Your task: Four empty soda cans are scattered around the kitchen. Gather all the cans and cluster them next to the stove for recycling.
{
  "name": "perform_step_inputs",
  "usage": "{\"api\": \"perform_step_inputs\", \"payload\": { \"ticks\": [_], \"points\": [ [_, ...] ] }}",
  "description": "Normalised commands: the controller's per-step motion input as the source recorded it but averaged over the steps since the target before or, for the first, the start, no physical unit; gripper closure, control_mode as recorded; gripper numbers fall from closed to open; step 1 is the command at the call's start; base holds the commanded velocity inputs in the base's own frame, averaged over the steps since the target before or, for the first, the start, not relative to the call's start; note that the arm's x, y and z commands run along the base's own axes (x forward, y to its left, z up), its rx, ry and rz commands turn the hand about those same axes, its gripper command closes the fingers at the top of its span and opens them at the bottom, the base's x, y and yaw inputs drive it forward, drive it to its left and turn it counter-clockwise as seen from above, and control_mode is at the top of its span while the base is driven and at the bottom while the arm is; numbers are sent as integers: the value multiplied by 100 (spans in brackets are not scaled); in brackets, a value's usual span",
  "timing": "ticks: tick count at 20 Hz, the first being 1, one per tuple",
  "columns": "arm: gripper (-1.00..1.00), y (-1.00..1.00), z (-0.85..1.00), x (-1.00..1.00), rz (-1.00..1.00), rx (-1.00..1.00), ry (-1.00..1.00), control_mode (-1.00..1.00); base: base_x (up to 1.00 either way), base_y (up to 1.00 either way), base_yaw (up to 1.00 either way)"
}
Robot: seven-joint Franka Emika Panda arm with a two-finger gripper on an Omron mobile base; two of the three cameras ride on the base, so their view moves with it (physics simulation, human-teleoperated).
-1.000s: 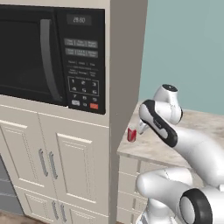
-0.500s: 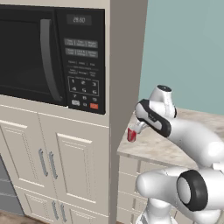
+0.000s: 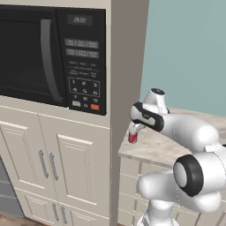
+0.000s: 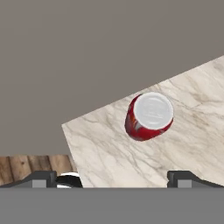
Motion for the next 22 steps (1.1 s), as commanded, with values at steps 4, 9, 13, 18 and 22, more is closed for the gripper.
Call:
{"api": "perform_step_inputs", "payload": {
  "ticks": [4,9,13,18,22],
  "points": [
    [-100,6,-20,21,4,0,-2,-100,0,0,0],
    [-100,2,-19,21,4,0,-3,-100,0,0,0],
    [-100,0,-13,22,4,0,-2,-100,0,0,0],
    [-100,0,-12,28,3,0,0,-100,0,0,0],
    [-100,-2,-15,26,3,0,0,-100,0,0,0]
  ]
}}
